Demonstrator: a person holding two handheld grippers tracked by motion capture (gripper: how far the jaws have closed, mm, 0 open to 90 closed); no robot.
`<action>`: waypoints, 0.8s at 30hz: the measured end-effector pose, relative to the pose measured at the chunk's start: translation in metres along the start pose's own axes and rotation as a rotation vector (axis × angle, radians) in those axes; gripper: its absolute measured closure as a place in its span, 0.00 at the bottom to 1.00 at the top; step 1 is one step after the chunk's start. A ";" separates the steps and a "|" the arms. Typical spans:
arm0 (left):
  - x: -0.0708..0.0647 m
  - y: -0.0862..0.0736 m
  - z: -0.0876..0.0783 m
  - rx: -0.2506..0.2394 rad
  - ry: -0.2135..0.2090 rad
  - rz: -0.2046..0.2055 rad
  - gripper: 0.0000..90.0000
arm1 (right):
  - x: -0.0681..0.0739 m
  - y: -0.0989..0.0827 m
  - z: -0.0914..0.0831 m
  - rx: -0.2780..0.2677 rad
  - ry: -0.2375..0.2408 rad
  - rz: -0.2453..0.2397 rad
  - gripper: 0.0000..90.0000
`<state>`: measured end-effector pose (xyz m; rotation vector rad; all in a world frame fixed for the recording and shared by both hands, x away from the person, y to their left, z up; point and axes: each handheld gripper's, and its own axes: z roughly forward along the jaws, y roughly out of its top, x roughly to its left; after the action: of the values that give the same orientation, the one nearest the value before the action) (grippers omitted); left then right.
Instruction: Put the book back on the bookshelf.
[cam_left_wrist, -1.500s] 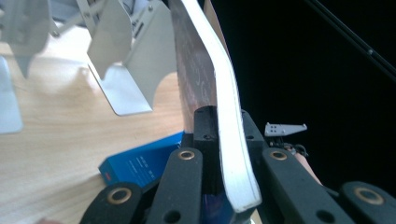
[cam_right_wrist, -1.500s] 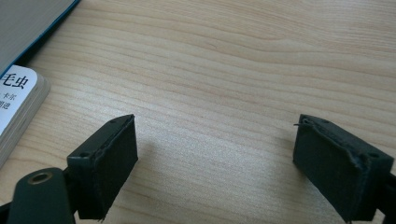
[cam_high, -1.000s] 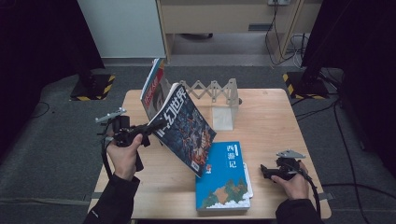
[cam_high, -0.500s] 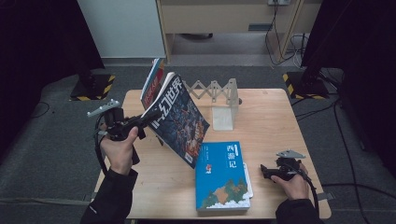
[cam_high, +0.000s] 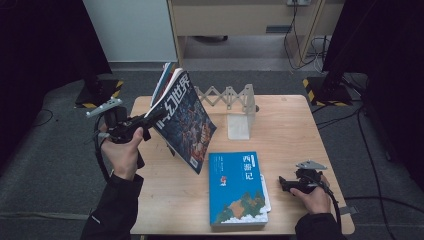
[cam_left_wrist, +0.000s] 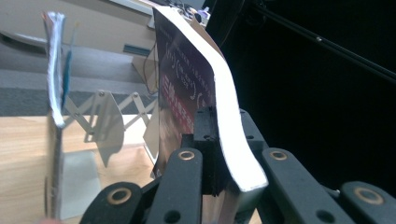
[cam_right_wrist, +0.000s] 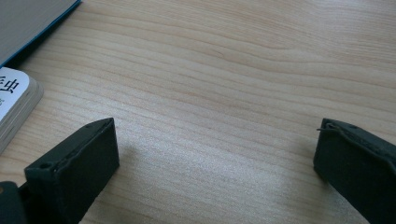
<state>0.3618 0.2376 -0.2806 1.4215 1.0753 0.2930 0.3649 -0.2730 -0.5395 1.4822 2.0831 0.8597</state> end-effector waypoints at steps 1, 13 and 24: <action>0.000 0.002 -0.001 -0.003 0.004 0.003 0.91 | 0.000 0.000 0.000 0.000 0.000 0.000 0.00; 0.002 0.022 -0.007 -0.012 0.094 0.053 0.91 | 0.000 0.000 0.000 -0.001 0.000 0.000 0.00; 0.003 0.038 0.002 -0.015 0.179 0.095 0.91 | 0.000 0.000 0.000 0.000 0.000 0.000 0.00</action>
<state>0.3812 0.2462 -0.2484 1.4556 1.1488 0.5035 0.3649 -0.2730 -0.5395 1.4822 2.0831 0.8598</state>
